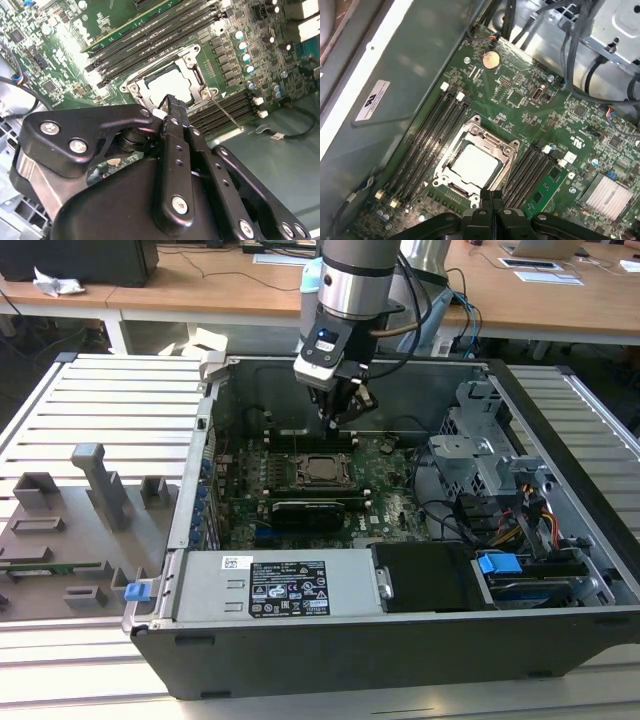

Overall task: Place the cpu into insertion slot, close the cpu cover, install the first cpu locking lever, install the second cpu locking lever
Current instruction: 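Install the first cpu locking lever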

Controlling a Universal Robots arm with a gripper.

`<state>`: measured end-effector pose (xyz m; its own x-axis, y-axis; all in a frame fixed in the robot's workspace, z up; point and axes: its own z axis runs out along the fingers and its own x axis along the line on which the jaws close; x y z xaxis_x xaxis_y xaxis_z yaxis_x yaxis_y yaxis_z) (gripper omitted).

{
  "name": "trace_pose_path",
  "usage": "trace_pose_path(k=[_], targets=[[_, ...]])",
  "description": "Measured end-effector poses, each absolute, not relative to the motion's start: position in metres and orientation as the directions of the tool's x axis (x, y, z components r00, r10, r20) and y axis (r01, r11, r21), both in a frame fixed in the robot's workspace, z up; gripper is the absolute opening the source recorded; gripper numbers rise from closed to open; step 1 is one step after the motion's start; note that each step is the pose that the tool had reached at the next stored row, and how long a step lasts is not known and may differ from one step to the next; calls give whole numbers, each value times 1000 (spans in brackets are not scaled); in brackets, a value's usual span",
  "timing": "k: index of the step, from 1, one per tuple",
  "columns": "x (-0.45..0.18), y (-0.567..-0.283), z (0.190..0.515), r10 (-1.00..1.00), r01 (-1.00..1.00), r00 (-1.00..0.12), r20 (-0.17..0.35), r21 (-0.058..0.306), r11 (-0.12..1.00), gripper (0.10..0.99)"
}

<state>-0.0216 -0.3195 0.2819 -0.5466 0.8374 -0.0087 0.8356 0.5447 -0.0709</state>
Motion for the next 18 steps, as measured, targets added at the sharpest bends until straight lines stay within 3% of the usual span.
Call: trace_pose_path(k=[18], targets=[[-22, -320, 282, 597, 596, -802, -9, -71, 800, 106]])
